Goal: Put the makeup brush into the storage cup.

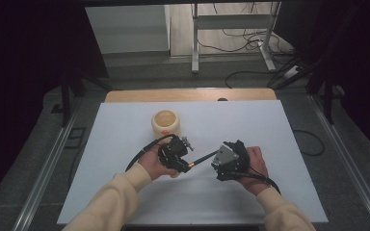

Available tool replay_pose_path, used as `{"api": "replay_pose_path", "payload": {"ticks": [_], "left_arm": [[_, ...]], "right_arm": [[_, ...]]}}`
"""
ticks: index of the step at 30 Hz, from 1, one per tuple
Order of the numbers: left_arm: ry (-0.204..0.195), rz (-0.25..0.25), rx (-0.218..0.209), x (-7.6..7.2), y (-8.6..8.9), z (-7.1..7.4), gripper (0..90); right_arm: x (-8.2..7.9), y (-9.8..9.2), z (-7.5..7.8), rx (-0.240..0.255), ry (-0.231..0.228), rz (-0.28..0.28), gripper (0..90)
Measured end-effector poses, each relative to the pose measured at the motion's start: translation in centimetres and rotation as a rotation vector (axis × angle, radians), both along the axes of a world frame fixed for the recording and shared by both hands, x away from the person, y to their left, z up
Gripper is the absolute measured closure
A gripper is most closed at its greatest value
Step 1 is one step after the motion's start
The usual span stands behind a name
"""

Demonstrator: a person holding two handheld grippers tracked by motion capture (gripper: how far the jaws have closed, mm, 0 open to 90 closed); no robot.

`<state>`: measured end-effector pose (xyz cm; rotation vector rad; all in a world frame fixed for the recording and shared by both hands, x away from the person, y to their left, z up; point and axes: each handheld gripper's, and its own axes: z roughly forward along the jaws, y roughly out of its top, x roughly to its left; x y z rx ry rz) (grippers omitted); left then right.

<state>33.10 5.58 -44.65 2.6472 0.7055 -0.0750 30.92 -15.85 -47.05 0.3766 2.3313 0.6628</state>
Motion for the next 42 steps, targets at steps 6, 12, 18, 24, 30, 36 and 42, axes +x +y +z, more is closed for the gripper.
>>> {"api": "replay_pose_path", "payload": {"ticks": [6, 12, 18, 24, 30, 36, 42], "left_arm": [[0.005, -0.008, 0.001, -0.1, -0.3, -0.2, 79.2], [0.011, -0.031, 0.006, -0.2, -1.0, -0.3, 79.2], [0.015, -0.031, -0.014, -0.5, -1.9, -0.4, 79.2], [0.011, -0.057, -0.006, -0.5, -2.1, -0.4, 79.1], [-0.007, -0.067, -0.025, -0.6, -2.0, -0.2, 79.1], [-0.021, -0.086, -0.037, -0.6, -1.7, 0.0, 78.9], [-0.058, -0.071, -0.060, -0.5, -1.2, 0.2, 75.7]], "right_arm": [[-0.1, 0.5, -0.2, -0.026, -0.007, 0.023, 20.8], [-0.8, 1.4, -0.3, -0.083, -0.027, 0.078, 27.4], [-1.5, 2.6, -0.7, -0.193, -0.070, 0.157, 38.3], [-1.8, 3.0, -1.3, -0.224, -0.024, 0.190, 63.8], [-1.7, 2.8, -1.3, -0.264, -0.018, 0.208, 71.3], [-1.7, 2.7, -1.3, -0.343, -0.025, 0.257, 75.1], [-2.1, 2.8, -1.5, -0.324, -0.023, 0.268, 79.3]]}}
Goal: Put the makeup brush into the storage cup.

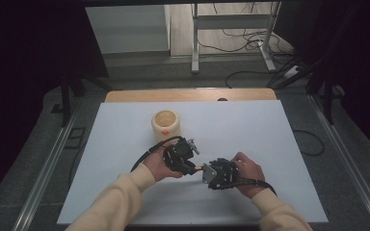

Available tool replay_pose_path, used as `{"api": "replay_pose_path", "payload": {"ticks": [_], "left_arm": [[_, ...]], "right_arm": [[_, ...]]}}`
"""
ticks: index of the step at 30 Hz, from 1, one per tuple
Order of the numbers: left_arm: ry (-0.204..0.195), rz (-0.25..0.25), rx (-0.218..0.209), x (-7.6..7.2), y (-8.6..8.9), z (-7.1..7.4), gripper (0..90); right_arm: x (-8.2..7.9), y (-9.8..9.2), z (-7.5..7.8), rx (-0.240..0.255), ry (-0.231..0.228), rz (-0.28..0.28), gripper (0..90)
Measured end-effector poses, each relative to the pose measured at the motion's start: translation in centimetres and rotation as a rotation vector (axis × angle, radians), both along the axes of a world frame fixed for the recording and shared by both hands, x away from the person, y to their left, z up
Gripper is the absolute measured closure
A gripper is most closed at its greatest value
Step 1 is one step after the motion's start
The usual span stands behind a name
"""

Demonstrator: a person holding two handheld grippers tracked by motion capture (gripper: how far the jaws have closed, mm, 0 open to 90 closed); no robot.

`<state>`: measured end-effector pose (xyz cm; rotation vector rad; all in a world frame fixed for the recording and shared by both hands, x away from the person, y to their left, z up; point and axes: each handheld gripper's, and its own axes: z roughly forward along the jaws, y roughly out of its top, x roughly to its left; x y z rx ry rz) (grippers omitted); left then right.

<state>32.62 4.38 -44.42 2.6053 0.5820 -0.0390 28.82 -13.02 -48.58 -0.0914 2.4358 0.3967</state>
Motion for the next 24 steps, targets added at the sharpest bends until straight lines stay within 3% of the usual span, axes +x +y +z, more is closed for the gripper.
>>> {"api": "replay_pose_path", "payload": {"ticks": [5, 10, 12, 15, 16, 17, 24], "left_arm": [[-0.040, 0.012, -0.023, 0.1, 0.1, 0.2, 65.5], [-0.095, 0.086, -0.058, 0.2, 0.3, 0.6, 41.6], [-0.106, 0.114, -0.073, 0.3, 0.6, 0.9, 36.3], [-0.119, 0.145, -0.098, 0.3, 1.3, 1.3, 31.9], [-0.123, 0.158, -0.110, 0.3, 1.5, 1.4, 30.8], [-0.124, 0.170, -0.126, 0.3, 1.7, 1.5, 29.6], [-0.162, 0.223, -0.172, -0.2, 3.2, 2.0, 25.8]], "right_arm": [[0.0, -0.1, 0.1, 0.016, 0.000, -0.003, 80.4], [0.0, -0.3, 0.2, 0.021, 0.003, -0.007, 80.5], [0.0, -0.3, 0.2, 0.020, 0.007, -0.010, 80.5], [0.1, -0.5, 0.3, 0.025, 0.008, -0.014, 80.5], [0.3, -0.7, 0.5, -0.005, 0.000, 0.014, 80.5], [0.1, -0.6, 0.4, 0.036, 0.013, -0.021, 80.5], [0.2, -0.7, 0.5, 0.046, 0.012, -0.032, 80.6]]}}
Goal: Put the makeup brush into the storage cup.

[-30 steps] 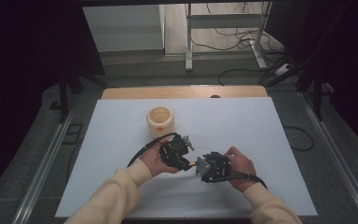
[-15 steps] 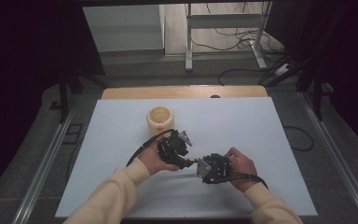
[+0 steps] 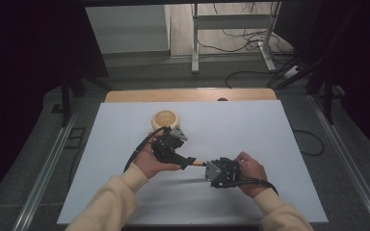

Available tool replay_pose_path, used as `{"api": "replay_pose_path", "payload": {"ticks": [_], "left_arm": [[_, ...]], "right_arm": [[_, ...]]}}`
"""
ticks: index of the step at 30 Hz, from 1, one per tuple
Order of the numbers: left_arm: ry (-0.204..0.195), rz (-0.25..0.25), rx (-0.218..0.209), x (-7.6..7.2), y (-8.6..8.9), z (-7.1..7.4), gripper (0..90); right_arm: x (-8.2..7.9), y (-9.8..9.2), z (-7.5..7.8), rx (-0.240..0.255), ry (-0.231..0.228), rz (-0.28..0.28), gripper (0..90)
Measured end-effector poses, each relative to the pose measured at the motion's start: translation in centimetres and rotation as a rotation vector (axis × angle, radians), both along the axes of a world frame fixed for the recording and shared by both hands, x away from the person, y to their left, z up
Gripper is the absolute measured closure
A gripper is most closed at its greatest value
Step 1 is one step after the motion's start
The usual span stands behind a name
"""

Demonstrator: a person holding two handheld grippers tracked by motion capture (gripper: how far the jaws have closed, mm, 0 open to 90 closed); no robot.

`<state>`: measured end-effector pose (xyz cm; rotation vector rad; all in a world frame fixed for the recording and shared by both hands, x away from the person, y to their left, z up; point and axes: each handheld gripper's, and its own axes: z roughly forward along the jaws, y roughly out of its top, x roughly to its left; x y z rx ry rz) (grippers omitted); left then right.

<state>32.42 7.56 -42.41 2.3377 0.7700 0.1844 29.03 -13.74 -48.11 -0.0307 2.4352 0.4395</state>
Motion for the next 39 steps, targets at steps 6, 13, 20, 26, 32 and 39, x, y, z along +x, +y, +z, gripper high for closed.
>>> {"api": "replay_pose_path", "payload": {"ticks": [6, 13, 20, 26, 32, 39], "left_arm": [[-0.005, 0.031, -0.029, -0.4, 1.3, -0.1, 23.6], [-0.017, 0.089, -0.111, -1.2, 4.0, -0.2, 22.3], [-0.010, 0.135, -0.143, -2.0, 5.9, -0.9, 21.4], [0.003, 0.156, -0.146, -2.3, 6.6, -1.8, 21.4], [0.009, 0.163, -0.151, -2.5, 6.8, -2.4, 21.5], [0.016, 0.173, -0.160, -2.8, 7.0, -3.1, 21.4]], "right_arm": [[0.3, -0.3, 0.2, -0.034, -0.010, 0.018, 80.6], [0.3, -0.5, 0.3, -0.023, -0.008, 0.008, 80.5], [0.3, -0.8, 0.3, -0.003, 0.002, -0.010, 80.5], [0.4, -1.1, 0.3, 0.006, 0.009, -0.021, 80.6], [0.3, -1.4, 0.4, 0.038, 0.023, -0.039, 80.6], [0.2, -1.9, 0.7, 0.077, 0.039, -0.063, 80.6]]}}
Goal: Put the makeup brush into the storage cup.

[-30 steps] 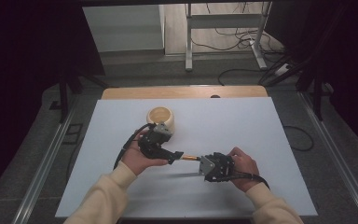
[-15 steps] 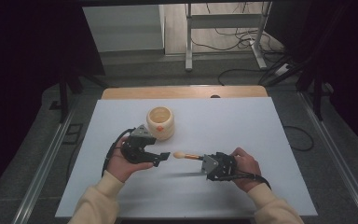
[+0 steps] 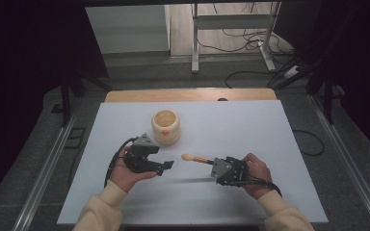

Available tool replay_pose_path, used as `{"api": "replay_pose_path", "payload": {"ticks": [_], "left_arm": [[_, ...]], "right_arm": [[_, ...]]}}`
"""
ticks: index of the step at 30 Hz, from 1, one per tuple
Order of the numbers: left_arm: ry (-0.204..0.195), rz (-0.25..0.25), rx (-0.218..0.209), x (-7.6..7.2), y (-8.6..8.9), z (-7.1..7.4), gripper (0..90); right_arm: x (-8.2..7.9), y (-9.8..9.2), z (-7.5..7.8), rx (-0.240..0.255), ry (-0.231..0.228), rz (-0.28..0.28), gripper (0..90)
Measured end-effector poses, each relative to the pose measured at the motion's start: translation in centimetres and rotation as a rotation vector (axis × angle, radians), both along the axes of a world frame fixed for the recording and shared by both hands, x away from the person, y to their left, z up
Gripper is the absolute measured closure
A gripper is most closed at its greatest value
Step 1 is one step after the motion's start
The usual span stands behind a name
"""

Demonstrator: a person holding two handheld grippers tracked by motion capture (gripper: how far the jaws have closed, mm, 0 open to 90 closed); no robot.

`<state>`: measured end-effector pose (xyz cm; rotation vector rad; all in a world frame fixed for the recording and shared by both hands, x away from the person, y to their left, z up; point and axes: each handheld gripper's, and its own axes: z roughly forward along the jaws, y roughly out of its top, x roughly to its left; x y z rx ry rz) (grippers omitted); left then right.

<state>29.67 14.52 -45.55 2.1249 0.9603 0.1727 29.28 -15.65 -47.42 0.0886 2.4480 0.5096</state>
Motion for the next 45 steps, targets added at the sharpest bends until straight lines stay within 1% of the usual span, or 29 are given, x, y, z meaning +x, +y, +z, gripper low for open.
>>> {"api": "replay_pose_path", "payload": {"ticks": [4, 10, 13, 20, 23, 25, 32, 34, 35, 39, 43, 45], "left_arm": [[0.007, 0.007, -0.002, -0.2, 0.2, -0.4, 21.3], [0.025, 0.017, 0.004, -0.4, 0.6, -1.2, 21.3], [0.039, 0.024, -0.002, -0.5, 0.7, -1.7, 21.3], [0.044, 0.022, 0.002, -0.5, 0.7, -2.0, 21.3], [0.048, 0.024, 0.002, -0.5, 0.7, -2.1, 21.2], [0.049, 0.026, 0.003, -0.4, 0.7, -2.2, 21.2], [0.053, 0.024, 0.002, -0.4, 0.7, -2.3, 21.2], [0.052, 0.024, 0.002, -0.4, 0.7, -2.4, 21.2], [0.053, 0.024, 0.001, -0.4, 0.6, -2.4, 21.2], [0.049, 0.021, -0.008, -0.4, 0.4, -2.4, 21.2], [0.051, 0.019, -0.033, -0.4, 0.3, -2.4, 21.4], [0.044, 0.020, -0.040, -0.3, 0.2, -2.4, 21.4]], "right_arm": [[0.0, -0.3, 0.2, 0.042, 0.014, -0.015, 80.6], [0.1, -0.7, 0.5, 0.085, 0.033, -0.024, 80.6], [0.2, -0.8, 0.7, 0.108, 0.046, -0.027, 80.6], [0.3, -1.1, 1.0, 0.163, 0.071, -0.040, 80.6], [0.4, -1.3, 1.2, 0.195, 0.086, -0.050, 80.6], [0.5, -1.4, 1.2, 0.205, 0.085, -0.054, 80.6], [0.6, -1.6, 1.3, 0.211, 0.098, -0.072, 80.6], [0.8, -1.8, 1.3, 0.232, 0.119, -0.081, 80.6], [0.9, -1.9, 1.3, 0.251, 0.130, -0.088, 80.6], [1.1, -2.2, 1.5, 0.300, 0.154, -0.102, 80.6], [1.3, -2.4, 1.6, 0.342, 0.174, -0.103, 80.6], [1.3, -2.5, 1.6, 0.364, 0.188, -0.106, 80.6]]}}
